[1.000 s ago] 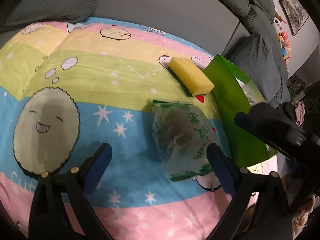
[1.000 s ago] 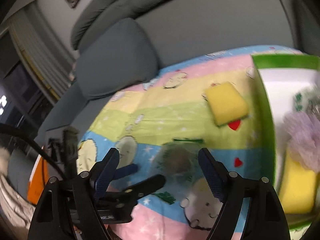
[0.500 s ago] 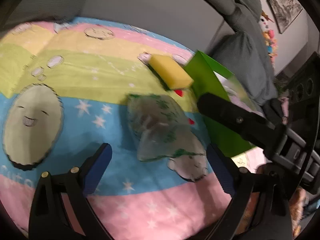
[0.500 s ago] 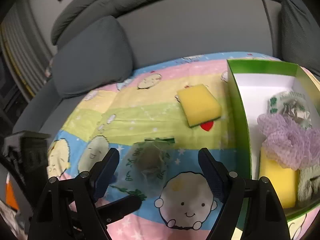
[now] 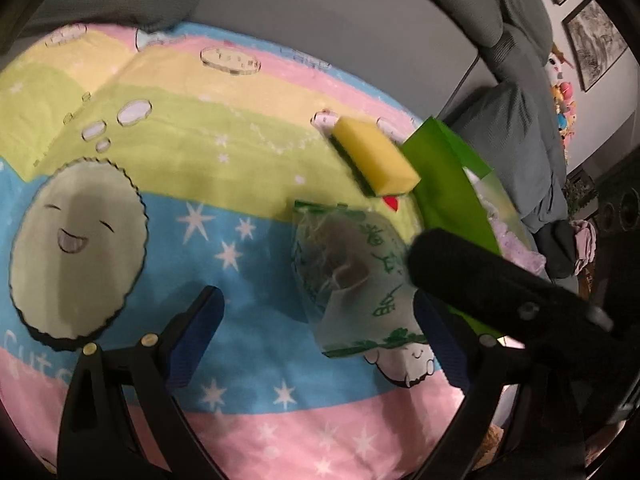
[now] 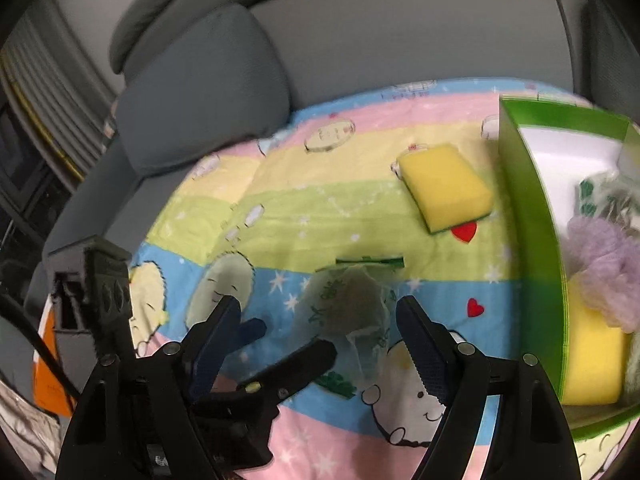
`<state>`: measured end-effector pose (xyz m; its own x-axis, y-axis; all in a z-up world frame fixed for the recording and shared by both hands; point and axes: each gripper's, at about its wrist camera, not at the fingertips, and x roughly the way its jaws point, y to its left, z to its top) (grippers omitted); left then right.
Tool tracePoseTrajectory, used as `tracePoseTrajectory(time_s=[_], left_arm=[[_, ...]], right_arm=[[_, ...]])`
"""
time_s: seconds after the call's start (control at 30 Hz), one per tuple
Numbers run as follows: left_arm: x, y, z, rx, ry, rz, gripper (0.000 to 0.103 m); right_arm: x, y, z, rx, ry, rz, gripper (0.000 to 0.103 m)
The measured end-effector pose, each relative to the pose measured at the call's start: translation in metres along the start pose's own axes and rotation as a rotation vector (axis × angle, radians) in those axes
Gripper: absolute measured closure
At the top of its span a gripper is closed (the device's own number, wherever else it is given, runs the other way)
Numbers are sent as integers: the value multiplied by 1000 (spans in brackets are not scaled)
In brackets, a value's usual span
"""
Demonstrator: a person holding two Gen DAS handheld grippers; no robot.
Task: Organize objects
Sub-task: 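Close the right gripper on the second clear bag and lift it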
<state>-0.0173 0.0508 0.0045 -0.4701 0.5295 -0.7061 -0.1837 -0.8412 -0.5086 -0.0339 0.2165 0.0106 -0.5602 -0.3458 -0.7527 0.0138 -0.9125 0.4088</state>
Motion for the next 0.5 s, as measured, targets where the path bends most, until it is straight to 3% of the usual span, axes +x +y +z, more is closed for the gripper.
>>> tracePoseTrajectory(time_s=[0.33, 0.37, 0.5], left_arm=[[17, -16, -4, 112, 7, 87, 9], [19, -18, -6, 127, 4, 95, 11], [22, -22, -8, 148, 2, 65, 29]], right_arm=[[32, -28, -5, 102, 114, -28, 29], [35, -31, -5, 110, 126, -26, 36], [37, -36, -7, 115, 123, 1, 40]])
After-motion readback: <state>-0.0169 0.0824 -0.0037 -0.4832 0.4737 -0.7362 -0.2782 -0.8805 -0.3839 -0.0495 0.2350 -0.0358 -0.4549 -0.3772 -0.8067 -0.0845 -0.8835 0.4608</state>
